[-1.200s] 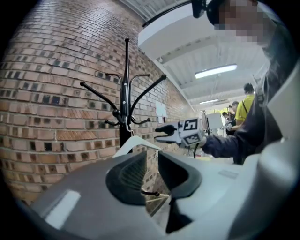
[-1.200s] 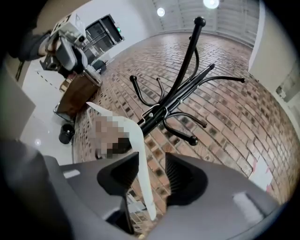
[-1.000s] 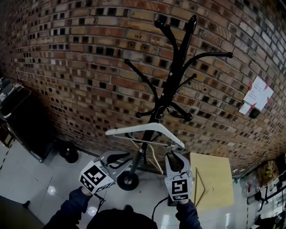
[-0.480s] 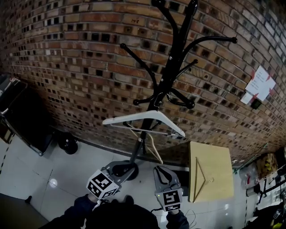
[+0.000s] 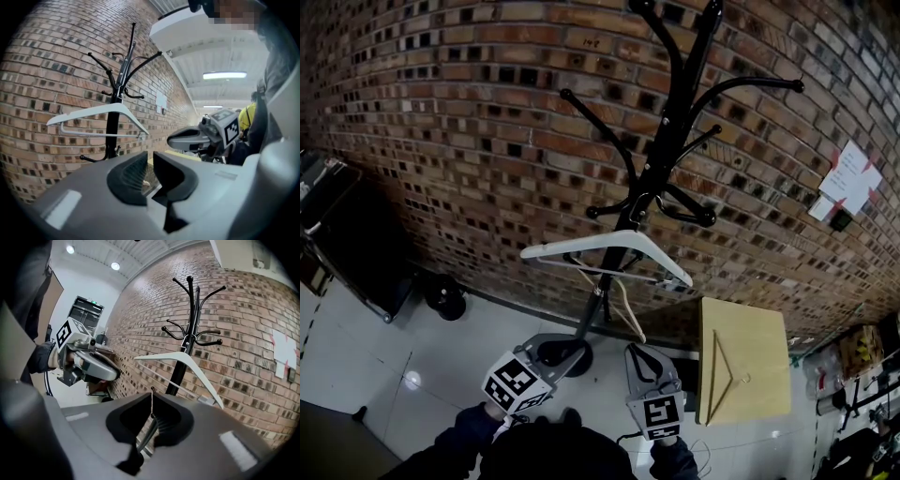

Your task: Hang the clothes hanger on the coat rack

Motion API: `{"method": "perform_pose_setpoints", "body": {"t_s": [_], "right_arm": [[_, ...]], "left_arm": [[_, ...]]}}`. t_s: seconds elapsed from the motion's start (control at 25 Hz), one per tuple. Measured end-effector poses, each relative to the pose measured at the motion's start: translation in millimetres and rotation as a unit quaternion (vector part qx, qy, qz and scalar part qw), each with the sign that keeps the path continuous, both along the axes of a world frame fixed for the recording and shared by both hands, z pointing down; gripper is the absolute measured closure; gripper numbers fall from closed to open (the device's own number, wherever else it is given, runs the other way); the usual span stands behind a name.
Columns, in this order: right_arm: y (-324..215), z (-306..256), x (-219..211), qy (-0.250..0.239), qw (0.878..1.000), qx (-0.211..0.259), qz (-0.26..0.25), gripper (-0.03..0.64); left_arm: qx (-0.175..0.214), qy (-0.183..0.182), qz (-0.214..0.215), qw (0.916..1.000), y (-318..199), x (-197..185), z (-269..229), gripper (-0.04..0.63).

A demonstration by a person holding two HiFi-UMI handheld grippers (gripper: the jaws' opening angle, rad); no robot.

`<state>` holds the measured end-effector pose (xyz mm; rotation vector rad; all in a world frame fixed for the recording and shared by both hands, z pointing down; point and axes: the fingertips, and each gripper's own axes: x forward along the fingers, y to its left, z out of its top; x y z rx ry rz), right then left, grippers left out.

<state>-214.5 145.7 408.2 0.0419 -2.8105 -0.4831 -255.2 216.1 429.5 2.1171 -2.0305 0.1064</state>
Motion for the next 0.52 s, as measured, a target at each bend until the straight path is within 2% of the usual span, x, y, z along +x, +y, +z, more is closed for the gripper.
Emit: {"method": "perform_pose_setpoints", "body": {"t_s": [0.52], "right_arm": [[4.9,-0.2,-6.6,0.004,1.0,0.002,-0.009,0.608]], "left_arm": [[-0.001,-0.009,0.003,1.0,1.0,-2.8,-1.0,0.583]]}}
